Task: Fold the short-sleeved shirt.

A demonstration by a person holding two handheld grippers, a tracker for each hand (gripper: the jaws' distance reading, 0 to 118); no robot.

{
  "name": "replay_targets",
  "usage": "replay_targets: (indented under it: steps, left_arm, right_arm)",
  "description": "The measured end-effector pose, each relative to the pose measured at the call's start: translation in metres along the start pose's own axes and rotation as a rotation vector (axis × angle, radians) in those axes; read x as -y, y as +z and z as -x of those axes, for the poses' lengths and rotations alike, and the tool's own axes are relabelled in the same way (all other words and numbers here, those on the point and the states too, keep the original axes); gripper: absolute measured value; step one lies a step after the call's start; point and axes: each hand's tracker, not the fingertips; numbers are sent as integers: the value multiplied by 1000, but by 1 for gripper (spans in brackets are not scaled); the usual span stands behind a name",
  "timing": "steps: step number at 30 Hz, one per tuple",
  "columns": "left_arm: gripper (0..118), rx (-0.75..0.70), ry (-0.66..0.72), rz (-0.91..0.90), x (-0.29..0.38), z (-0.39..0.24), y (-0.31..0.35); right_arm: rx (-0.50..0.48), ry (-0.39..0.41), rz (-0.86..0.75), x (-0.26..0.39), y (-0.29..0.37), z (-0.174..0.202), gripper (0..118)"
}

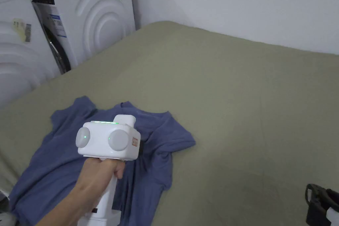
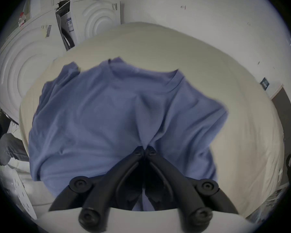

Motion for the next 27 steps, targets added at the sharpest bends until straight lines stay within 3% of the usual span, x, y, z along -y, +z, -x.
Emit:
replay_targets:
  steps: [3,11,17,23,27]
  left_arm:
    - [0,-4,-131,-30,-15,-32,19]
    - [0,170,-194,-147,-63,-149,47]
    - [0,371,-372,-166,-70,-307,67]
    - [0,609,-552,-142,-32,-471,88]
    - [0,705,-589,-93,-5,-543,80]
  right_arm:
    - [60,-8,-15,2,25,-25,2]
    - [195,-68,-43,9,77,-91,2]
    - [290,-120,-67,13,100,-139,2]
    - [391,-188,-48,24,107,-186,2]
    - [430,-211,-33,32,109,-207,2]
